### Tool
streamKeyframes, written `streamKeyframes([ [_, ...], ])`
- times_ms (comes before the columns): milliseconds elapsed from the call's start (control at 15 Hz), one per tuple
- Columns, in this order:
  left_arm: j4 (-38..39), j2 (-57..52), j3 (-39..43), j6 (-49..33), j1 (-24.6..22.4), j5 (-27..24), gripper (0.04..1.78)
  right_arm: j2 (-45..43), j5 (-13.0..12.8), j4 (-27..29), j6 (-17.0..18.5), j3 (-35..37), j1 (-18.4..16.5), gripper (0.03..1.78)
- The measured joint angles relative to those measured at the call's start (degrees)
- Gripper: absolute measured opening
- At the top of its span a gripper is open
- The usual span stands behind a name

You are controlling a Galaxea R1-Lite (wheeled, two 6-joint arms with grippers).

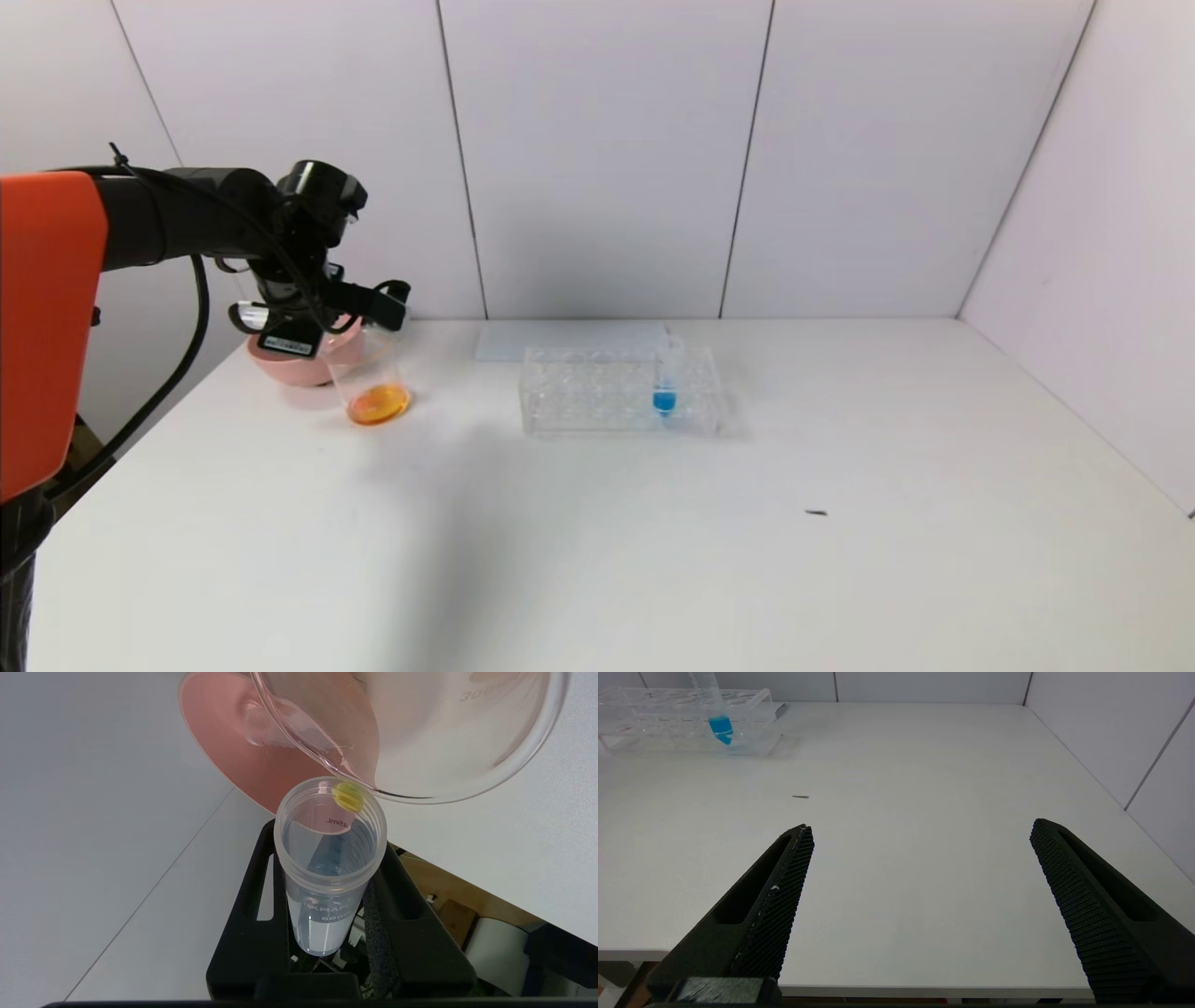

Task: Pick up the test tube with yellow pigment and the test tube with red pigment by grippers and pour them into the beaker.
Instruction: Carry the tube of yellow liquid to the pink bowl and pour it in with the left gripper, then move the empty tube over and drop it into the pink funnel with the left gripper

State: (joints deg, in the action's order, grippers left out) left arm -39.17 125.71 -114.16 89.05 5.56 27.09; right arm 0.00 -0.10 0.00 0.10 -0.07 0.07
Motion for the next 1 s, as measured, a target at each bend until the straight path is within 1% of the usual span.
streamKeyframes([
  [267,-0.52,-1.07,0.0,-1.66,-0.02,-1.27,0.47,0.0,0.0,0.0,0.0,0.0,0.02,1.7],
  [467,-0.05,-2.26,0.02,-6.31,-0.27,-3.22,0.47,0.0,0.0,0.0,0.0,0.0,0.0,1.7],
  [600,-0.57,-3.24,0.05,-9.29,-1.49,-4.6,0.47,0.0,0.0,0.0,0.0,0.0,0.0,1.7],
  [800,-1.26,-4.62,0.09,-14.8,-3.04,-9.01,0.47,0.0,0.0,0.0,-0.02,0.0,-0.02,1.7],
  [1000,-1.35,-5.81,0.09,-21.61,-3.33,-15.8,0.47,0.0,0.0,0.0,0.0,0.0,0.0,1.7],
])
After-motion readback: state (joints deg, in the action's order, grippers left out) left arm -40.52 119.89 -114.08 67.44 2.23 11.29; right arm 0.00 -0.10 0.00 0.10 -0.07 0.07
